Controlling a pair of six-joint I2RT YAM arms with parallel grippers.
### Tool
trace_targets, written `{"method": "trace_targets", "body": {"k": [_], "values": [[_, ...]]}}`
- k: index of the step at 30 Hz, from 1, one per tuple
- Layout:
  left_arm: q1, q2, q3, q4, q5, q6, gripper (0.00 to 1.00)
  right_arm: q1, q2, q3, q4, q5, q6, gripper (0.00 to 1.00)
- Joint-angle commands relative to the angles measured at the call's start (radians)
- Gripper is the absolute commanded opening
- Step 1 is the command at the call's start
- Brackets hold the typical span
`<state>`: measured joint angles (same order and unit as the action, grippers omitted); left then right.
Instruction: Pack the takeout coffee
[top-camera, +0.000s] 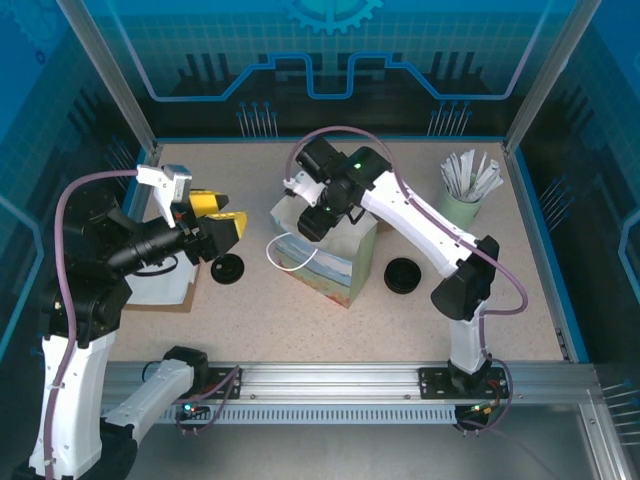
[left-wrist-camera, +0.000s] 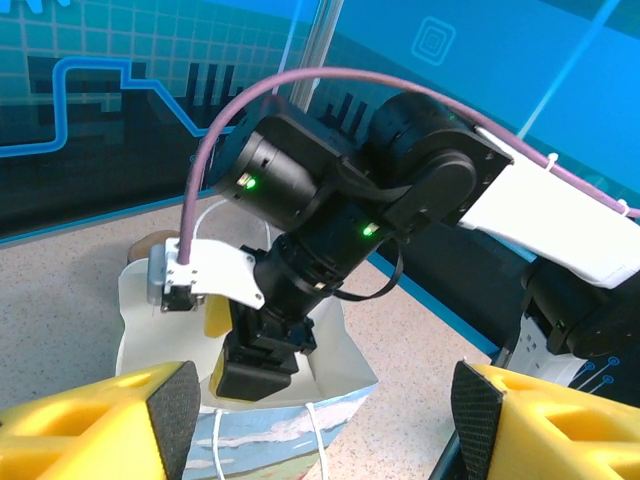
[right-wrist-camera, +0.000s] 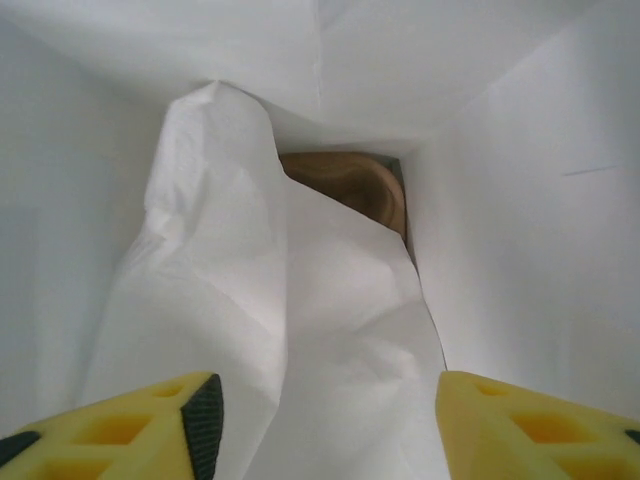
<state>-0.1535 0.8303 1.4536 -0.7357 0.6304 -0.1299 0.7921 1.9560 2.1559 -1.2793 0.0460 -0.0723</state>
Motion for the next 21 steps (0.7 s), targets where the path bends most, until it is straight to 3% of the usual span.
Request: {"method": "trace_targets", "body": {"k": [1, 7, 12, 17, 21], "values": [[-0.006, -0.003, -0.018, 0.001, -0.031, -0.004, 0.72, 0.007, -0.065, 0.059, -0.051, -0.01, 0.021, 0.64], [-0.006, 0.004, -0.055, 0.001, -0.146, -0.053, 0.77, 0.0, -0.137, 0.118, -0.053, 0.005, 0.07, 0.74], [-0.007, 0.004, -0.094, -0.015, -0.355, -0.108, 0.85, -0.024, -0.276, 0.086, -0.025, 0.054, 0.124, 0.77], [-0.004, -0.015, -0.15, -0.02, -0.581, -0.144, 0.98, -0.058, -0.519, -0.152, 0.1, 0.17, 0.174, 0.88], [-0.003, -0.043, -0.214, -0.011, -0.746, -0.155, 0.99, -0.141, -0.738, -0.411, 0.215, 0.21, 0.219, 0.99]]}}
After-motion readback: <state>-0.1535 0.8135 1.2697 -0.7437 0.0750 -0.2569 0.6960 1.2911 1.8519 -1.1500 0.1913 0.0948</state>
